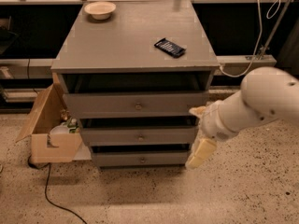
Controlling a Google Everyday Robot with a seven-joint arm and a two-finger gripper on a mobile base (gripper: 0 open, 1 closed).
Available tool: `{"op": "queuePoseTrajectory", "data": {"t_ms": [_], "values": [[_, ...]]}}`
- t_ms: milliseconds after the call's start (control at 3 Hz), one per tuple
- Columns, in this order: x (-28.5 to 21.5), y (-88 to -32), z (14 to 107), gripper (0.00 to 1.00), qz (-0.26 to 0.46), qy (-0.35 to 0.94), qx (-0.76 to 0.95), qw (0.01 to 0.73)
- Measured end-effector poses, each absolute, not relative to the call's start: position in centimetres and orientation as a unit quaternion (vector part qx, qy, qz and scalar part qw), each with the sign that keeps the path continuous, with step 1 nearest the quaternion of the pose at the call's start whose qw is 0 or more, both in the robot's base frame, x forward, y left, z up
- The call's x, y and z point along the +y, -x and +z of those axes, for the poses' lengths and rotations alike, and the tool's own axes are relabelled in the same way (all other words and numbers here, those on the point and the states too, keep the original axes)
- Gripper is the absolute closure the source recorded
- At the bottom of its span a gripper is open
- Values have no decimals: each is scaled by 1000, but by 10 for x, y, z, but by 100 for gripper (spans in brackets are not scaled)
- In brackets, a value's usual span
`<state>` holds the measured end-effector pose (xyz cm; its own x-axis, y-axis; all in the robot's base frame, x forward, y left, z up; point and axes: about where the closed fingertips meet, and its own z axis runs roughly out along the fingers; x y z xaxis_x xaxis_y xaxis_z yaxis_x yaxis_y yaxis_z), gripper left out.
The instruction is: Open bottom drawer
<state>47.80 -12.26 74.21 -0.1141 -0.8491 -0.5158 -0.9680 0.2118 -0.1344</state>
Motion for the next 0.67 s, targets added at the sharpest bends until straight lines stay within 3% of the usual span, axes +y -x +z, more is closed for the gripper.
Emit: {"op": "queuePoseTrajectory", "data": {"t_ms": [667], "values": [[-115, -486, 598, 0, 135, 634, 732, 210]]}}
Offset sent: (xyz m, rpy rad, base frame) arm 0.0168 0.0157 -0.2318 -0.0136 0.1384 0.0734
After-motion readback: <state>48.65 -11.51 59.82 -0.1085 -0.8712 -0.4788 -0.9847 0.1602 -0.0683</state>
